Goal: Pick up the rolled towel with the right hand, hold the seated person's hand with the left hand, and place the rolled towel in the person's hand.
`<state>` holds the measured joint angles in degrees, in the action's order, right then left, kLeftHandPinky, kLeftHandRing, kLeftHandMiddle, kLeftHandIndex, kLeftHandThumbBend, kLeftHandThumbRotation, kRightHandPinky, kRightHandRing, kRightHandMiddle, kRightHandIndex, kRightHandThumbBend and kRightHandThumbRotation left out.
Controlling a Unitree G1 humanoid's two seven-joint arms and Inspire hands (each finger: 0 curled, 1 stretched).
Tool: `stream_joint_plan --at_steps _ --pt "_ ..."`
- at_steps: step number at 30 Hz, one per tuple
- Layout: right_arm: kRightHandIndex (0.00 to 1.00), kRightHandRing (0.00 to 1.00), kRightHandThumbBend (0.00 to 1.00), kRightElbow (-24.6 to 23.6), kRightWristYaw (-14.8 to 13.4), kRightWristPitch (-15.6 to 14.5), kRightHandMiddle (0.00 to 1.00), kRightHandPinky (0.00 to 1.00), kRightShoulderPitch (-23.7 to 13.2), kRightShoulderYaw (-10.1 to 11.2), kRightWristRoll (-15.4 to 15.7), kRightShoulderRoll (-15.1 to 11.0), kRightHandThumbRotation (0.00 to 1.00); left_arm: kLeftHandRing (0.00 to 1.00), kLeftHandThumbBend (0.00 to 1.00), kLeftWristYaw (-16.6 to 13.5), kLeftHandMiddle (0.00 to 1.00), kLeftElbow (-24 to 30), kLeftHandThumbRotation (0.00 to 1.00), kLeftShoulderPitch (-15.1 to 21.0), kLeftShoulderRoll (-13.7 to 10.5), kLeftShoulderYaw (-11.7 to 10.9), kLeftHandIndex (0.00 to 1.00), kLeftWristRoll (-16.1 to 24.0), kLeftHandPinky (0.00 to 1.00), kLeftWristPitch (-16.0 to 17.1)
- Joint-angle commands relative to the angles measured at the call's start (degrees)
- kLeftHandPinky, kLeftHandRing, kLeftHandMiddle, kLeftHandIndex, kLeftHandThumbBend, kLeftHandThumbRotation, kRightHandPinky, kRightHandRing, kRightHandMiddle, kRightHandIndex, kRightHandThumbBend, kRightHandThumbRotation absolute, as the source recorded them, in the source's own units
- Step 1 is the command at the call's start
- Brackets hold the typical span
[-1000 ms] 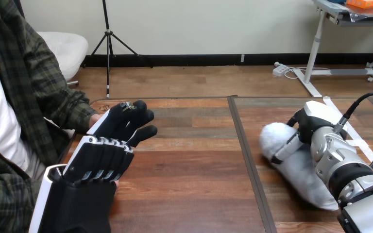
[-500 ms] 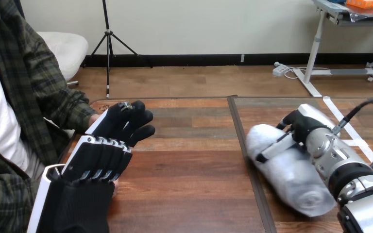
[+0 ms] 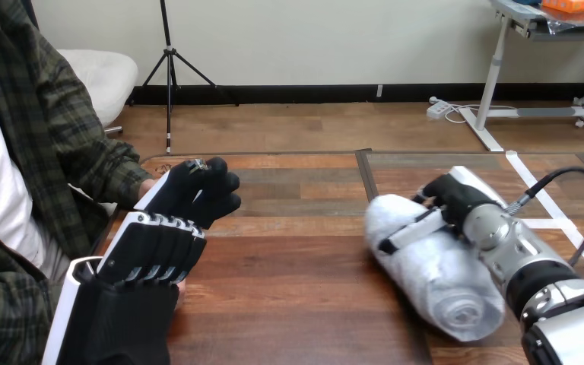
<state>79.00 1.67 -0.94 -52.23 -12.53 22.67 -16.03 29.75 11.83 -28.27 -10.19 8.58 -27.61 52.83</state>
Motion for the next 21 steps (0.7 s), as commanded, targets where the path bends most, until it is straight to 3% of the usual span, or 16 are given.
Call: stream_joint_plan --at_steps 1,6,12,15,21 --pt "0.23 0.13 0.82 -1.99 0.24 3.04 0.2 0.08 -0.8 1.34 -1.3 0.97 0.0 0.88 1.0 -0.43 0.89 2.8 0.5 1.73 0.04 -0.49 0.88 0.05 0.86 -0.59" --pt "0.22 0.13 0.83 -2.16 0.8 4.07 0.21 0.09 -0.89 1.85 -1.87 0.94 0.0 0.88 1.0 -0.35 0.89 2.75 0.49 1.55 0.11 -0.66 0.88 -0.04 0.86 -0.91" --pt "0.21 0.14 0.82 -2.71 3.02 6.98 0.21 0.1 -0.66 4.31 -4.4 0.79 0.0 0.88 1.0 0.12 0.89 1.89 0.5 2.45 0.07 -1.03 0.88 -0.43 0.86 -0.73" --pt "0.21 0.14 0.82 -3.01 3.37 7.29 0.21 0.1 -0.86 4.98 -5.29 0.87 0.0 0.88 1.0 1.3 0.9 0.35 0.5 3.42 -0.29 -1.51 0.89 -0.52 0.86 0.73" --pt "0.21 0.14 0.81 -3.76 5.39 9.03 0.21 0.1 -1.02 6.92 -7.82 0.77 0.0 0.89 1.0 0.91 0.9 -0.67 0.51 3.91 0.16 -2.77 0.9 1.15 0.87 0.96"
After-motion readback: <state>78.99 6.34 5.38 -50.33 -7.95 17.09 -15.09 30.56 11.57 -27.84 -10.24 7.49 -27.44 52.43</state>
